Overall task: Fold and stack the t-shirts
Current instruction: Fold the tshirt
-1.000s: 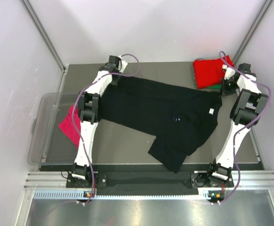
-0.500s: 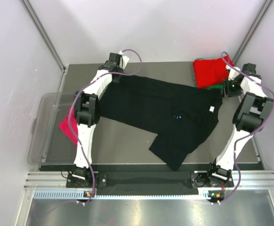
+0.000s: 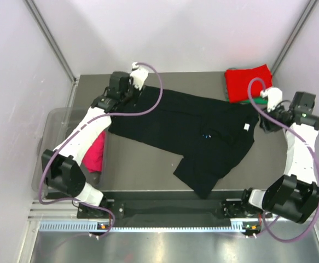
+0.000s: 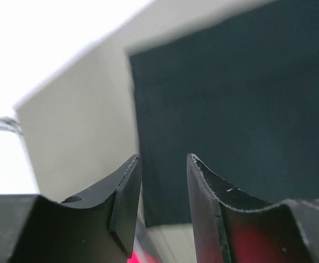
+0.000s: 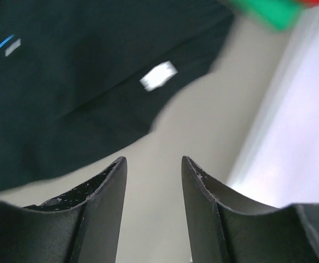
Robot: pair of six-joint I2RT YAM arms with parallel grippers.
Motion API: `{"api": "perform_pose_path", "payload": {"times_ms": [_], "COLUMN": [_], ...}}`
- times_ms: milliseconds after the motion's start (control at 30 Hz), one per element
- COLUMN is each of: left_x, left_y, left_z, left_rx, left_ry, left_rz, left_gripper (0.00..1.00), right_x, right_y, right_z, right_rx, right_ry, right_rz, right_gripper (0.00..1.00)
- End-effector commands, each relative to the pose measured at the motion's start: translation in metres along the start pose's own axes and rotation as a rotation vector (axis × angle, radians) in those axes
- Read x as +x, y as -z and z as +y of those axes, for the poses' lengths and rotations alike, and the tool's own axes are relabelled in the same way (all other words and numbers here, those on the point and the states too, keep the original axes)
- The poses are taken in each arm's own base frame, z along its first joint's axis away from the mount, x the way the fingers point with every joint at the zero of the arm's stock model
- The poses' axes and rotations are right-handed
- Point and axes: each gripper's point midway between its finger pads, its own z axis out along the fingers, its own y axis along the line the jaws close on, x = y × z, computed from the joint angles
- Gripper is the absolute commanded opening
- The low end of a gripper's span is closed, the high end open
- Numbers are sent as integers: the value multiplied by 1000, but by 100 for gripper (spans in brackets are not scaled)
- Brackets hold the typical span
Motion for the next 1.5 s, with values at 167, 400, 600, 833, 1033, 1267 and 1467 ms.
{"api": "perform_pose_path", "payload": {"times_ms": [167, 400, 600, 833, 1033, 1267, 1467], "left_x": [55, 36, 37, 38, 38, 39, 43], "left_y": [12, -21, -76, -115, -115, -116, -117], "left_z": [-110, -213, -292, -335, -354, -377, -380], "left_rx": [526, 877, 950, 984, 1026, 1029, 1023], "left_ry": [127, 521, 554, 549, 535, 492, 481], "left_rz": [132, 234, 372, 388, 390, 391, 396], "left_gripper": [41, 45, 41, 38, 39, 39, 26], "right_x": [32, 47, 69, 84, 87, 92, 92], "right_y": [-12, -51, -79, -95, -101, -107, -105], "right_z": [123, 129, 110, 96, 84, 82, 85], "right_rx": [-426, -382, -367, -377, -366, -377, -382], "right_ry": [126, 99, -13, -101, -146, -181, -182], "right_rz": [-25, 30, 76, 108, 134, 163, 157], "right_gripper": [46, 45, 43, 42, 43, 43, 43]}}
